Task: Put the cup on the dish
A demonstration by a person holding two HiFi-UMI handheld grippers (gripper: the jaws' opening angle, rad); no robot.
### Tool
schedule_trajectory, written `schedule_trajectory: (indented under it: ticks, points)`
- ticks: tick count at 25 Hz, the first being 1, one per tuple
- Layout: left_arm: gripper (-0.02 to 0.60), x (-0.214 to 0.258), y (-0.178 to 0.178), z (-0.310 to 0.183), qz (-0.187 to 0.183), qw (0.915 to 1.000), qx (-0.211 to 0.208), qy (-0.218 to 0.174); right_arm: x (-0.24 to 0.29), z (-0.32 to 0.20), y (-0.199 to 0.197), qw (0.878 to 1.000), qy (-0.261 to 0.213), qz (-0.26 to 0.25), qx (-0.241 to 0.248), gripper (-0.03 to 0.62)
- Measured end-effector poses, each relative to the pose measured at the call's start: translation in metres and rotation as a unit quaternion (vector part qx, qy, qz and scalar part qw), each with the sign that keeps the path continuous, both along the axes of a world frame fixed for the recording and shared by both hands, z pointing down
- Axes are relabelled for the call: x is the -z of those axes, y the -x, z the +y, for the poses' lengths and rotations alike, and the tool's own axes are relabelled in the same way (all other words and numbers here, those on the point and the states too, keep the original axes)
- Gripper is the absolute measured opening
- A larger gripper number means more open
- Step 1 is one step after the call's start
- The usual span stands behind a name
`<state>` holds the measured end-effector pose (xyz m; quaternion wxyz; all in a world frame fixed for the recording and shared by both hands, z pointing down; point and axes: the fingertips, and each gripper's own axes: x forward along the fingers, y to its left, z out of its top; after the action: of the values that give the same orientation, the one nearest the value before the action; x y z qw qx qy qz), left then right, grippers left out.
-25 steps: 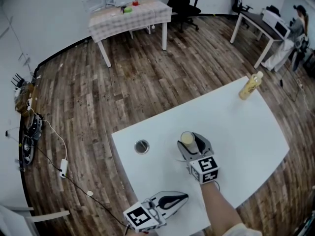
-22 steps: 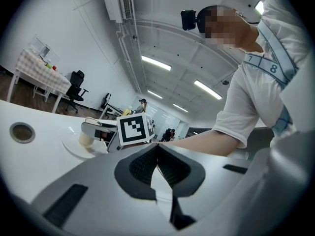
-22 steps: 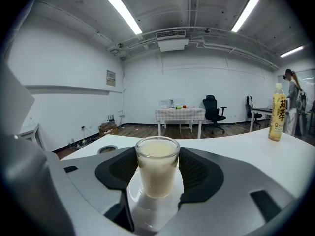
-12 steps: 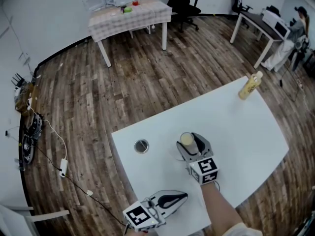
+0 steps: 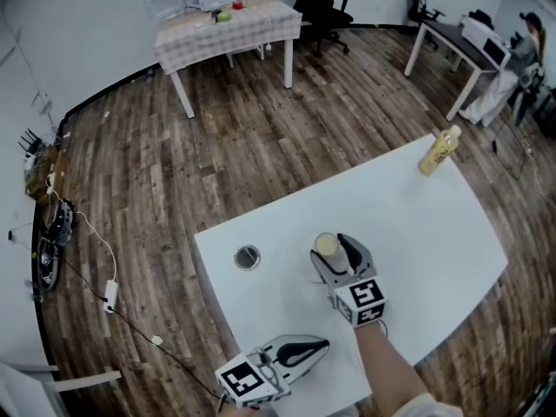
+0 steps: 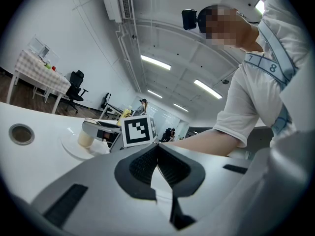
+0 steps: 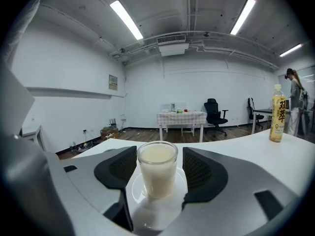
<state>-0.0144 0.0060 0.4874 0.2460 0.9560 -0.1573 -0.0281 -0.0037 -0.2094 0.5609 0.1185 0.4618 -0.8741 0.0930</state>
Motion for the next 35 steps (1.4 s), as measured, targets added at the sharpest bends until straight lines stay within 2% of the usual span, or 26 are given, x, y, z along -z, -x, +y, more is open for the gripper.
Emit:
schedule_trajectory:
  ticks: [27, 32, 35]
  points:
    - [0.003, 0.006, -0.017, 0.012, -0.002, 0.9998, -0.017, -0.007, 0.024, 0.032, -0.017, 1.000, -0.015, -0.005, -0.005, 0.288]
    - [0.003, 0.008, -0.020, 0.014, -0.003, 0.9998, -0.020, -0.008, 0.032, 0.039, -0.021, 1.000, -0.021, 0.000, -0.005, 0.237]
    - [0.002, 0.009, -0.021, 0.015, -0.003, 0.9997, -0.021, -0.007, 0.034, 0.042, -0.025, 1.000, -0.025, 0.006, -0.013, 0.168]
